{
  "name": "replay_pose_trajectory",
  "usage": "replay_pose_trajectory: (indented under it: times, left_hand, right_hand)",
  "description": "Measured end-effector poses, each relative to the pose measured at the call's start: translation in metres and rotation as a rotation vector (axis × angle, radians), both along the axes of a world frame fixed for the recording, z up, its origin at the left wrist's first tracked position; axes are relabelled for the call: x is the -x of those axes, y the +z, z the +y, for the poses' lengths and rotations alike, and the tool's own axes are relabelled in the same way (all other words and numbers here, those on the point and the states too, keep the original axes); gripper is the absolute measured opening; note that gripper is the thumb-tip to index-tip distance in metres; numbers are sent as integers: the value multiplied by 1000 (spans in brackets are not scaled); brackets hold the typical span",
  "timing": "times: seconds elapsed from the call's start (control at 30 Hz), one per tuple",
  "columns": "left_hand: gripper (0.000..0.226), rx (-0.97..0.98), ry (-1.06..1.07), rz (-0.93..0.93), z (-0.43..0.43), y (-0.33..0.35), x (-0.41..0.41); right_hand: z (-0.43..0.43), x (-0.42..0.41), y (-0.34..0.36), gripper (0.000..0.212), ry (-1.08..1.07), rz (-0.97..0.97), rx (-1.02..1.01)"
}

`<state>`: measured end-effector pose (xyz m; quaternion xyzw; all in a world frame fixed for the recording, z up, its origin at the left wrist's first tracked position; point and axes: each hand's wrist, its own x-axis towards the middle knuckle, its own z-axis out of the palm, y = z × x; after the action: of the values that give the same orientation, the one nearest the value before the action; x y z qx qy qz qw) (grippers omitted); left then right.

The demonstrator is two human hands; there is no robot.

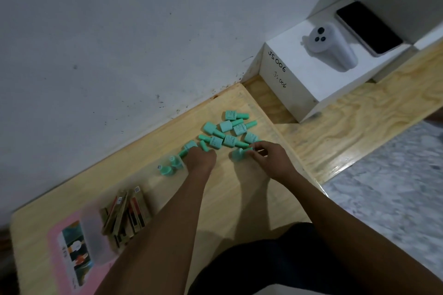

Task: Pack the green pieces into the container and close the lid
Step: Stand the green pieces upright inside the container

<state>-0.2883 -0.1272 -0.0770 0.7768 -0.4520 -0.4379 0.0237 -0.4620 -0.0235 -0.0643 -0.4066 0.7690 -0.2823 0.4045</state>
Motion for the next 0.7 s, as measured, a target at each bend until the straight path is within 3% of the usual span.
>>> replay_pose_trajectory:
  times: [0.23, 0.37, 0.57, 0.7]
  left_hand:
    - [7, 73, 22, 361, 12, 38, 3]
    - [27, 92, -41, 505, 16, 62, -11]
    - [18, 312, -74, 555, 24, 89, -66]
    - [30, 408, 9, 548, 29, 89, -113]
  right_hand:
    - [-4, -8, 17, 26, -87, -73, 151]
    - [-10, -21, 33, 26, -151, -116, 214]
    - [-21, -55, 53, 28, -107, -196, 302]
    - [-35, -83, 58, 29, 5, -158, 333]
